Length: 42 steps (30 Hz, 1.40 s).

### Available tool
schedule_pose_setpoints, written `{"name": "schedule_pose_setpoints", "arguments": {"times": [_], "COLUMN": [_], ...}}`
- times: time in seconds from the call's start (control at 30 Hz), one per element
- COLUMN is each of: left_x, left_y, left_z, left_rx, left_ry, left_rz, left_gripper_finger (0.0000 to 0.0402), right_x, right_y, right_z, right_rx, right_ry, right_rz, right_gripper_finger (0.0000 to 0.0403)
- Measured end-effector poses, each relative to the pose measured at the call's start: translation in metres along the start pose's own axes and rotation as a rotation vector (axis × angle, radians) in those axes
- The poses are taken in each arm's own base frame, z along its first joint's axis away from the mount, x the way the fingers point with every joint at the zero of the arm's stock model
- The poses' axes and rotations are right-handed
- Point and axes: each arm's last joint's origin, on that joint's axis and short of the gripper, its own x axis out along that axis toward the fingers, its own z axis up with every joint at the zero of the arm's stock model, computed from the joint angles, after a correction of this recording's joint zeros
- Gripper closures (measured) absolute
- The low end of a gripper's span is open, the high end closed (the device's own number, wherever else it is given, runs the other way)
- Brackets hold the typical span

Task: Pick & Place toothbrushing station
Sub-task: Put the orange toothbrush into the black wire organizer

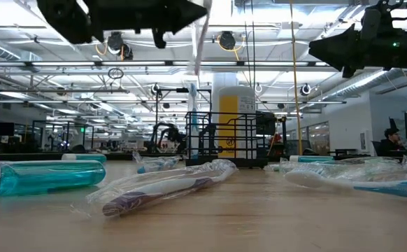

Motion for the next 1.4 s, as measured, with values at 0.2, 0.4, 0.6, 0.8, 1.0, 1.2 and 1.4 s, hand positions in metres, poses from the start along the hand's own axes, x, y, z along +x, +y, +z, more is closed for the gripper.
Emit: {"name": "schedule_pose_setpoints", "arguments": {"times": [0.2, 0.4, 0.6, 0.8, 1.0, 1.2, 1.4], "left_x": [0.006, 0.006, 0.004, 0.000, -0.004, -0.008, -0.011], "left_y": [0.002, 0.003, 0.000, -0.007, -0.014, -0.018, -0.022], "left_z": [-0.034, -0.056, -0.067, -0.075, -0.079, -0.078, -0.079], "left_rx": [0.044, 0.070, 0.106, 0.139, 0.195, 0.229, 0.193], "left_ry": [0.009, 0.062, 0.127, 0.210, 0.256, 0.265, 0.264], "left_rz": [0.022, 0.111, 0.152, 0.172, 0.275, 0.371, 0.458], "left_gripper_finger": [0.0396, 0.0398, 0.0399, 0.0393, 0.0393, 0.0399, 0.0387], "right_x": [0.000, 0.000, 0.000, 0.000, 0.000, 0.000, 0.000], "right_y": [0.000, 0.000, 0.000, 0.000, 0.000, 0.000, 0.000], "right_z": [0.000, 0.000, 0.000, 0.000, 0.000, 0.000, 0.000], "right_rx": [0.000, 0.000, 0.000, 0.000, 0.000, 0.000, 0.000], "right_ry": [-0.001, 0.000, 0.000, 0.000, 0.000, 0.000, 0.001], "right_rz": [0.000, 0.000, 0.000, 0.002, 0.003, 0.003, 0.003], "right_gripper_finger": [0.0273, 0.0273, 0.0273, 0.0273, 0.0273, 0.0273, 0.0273]}}
